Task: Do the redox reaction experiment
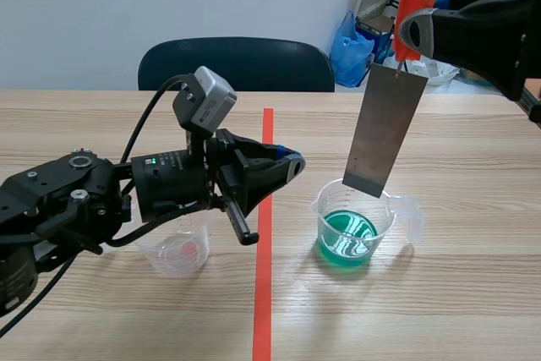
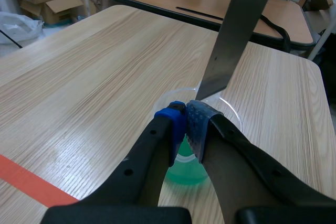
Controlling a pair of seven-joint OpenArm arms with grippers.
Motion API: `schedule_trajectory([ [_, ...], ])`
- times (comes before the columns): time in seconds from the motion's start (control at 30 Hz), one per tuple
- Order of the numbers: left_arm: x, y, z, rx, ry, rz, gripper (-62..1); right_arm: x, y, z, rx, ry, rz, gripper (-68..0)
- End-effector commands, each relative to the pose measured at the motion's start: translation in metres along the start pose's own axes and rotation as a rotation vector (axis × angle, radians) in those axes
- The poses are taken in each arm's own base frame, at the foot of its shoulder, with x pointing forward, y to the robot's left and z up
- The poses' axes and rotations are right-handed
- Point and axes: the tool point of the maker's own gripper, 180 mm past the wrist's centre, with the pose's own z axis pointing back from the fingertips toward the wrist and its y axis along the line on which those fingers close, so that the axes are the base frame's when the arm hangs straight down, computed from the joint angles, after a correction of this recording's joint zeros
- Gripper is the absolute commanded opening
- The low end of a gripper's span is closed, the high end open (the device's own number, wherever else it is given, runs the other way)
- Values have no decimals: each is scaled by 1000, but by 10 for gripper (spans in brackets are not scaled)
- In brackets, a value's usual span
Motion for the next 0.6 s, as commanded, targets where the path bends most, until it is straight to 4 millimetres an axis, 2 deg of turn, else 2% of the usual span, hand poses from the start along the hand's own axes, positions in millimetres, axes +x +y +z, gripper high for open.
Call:
schedule_trajectory([
  [0.0,13,-2,-6,-11,-34,-9,-584,15,-3,0,-9,-45,22,-669],
  [0.23,14,-6,-16,-22,-36,-13,-584,15,-3,0,-9,-46,21,-669],
  [0.57,14,-7,-17,-23,-34,-12,-584,15,-3,0,-9,-46,21,-669],
])
